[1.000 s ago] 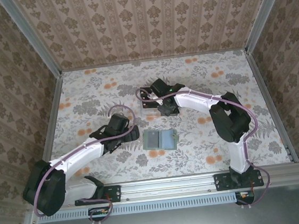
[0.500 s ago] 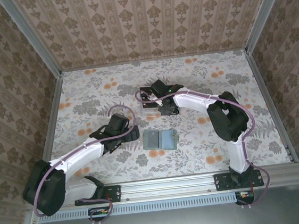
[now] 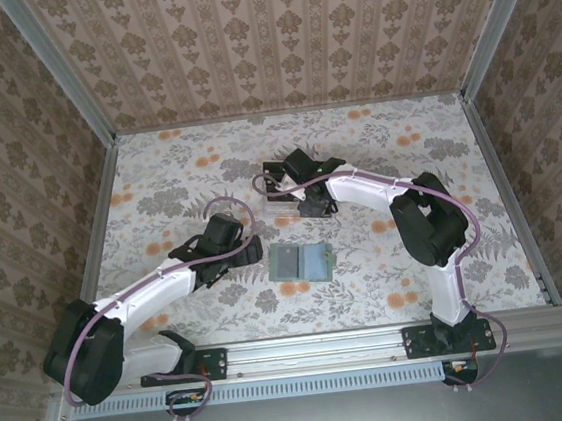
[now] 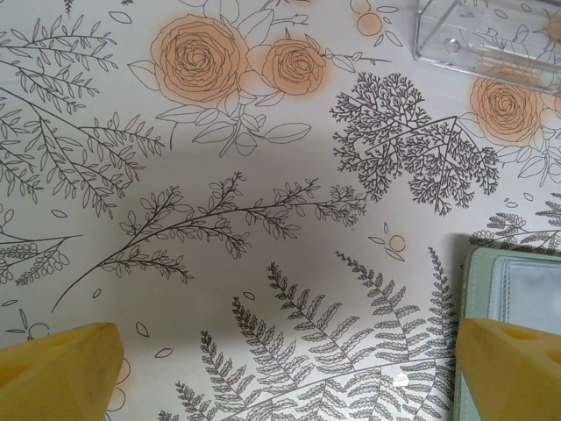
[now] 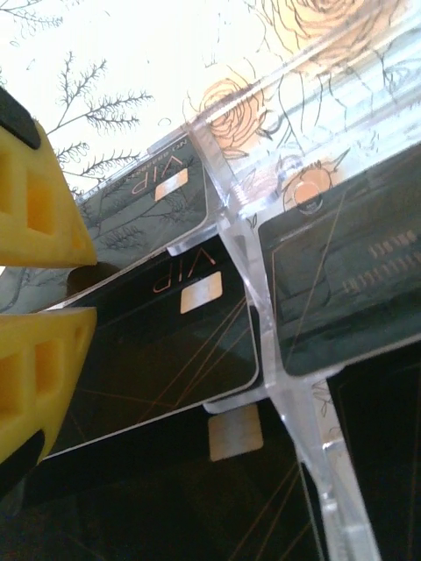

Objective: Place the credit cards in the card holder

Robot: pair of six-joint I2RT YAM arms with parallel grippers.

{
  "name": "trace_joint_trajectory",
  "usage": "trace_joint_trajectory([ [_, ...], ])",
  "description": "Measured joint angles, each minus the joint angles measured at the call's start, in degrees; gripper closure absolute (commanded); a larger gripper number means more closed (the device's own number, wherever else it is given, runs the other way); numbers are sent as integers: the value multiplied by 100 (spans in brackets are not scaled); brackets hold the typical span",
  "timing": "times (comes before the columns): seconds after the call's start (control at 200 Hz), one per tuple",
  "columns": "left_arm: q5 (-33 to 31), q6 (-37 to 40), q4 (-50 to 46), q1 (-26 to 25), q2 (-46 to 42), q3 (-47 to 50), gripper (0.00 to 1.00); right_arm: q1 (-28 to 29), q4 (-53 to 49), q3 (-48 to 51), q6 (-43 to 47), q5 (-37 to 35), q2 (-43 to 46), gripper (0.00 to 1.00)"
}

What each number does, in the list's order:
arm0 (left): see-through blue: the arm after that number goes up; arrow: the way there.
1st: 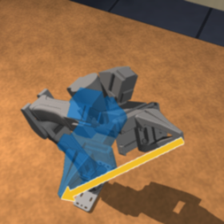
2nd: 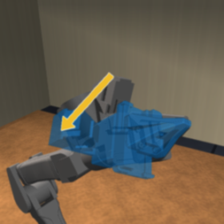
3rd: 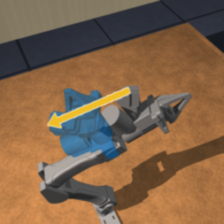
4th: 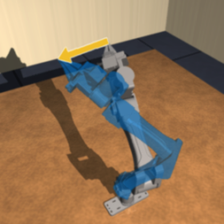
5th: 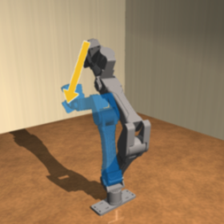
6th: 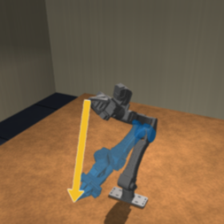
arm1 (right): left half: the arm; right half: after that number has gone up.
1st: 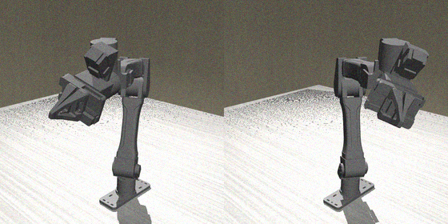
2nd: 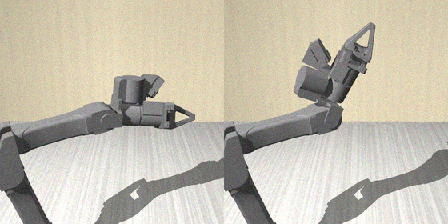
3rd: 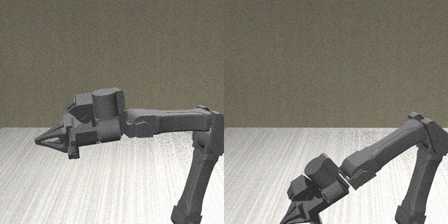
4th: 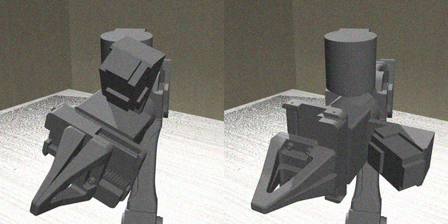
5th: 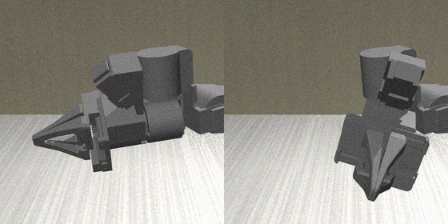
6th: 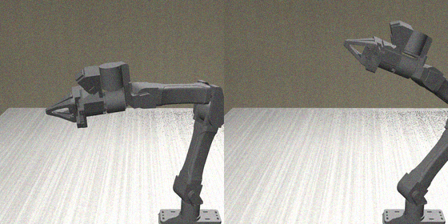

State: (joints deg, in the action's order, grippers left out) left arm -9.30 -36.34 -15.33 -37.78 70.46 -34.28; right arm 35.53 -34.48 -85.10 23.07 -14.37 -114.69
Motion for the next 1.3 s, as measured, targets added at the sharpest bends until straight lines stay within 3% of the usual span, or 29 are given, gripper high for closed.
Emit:
trace_joint_trajectory([
  [0.305, 61, 22, 66, 0, 0, 0, 0, 0, 2, -4, 393, 372, 76, 100],
  [1.3, 295, 168, 168, 7, 0, 0, 0, 0, -632, -525, 529, 887, 83, 100],
])
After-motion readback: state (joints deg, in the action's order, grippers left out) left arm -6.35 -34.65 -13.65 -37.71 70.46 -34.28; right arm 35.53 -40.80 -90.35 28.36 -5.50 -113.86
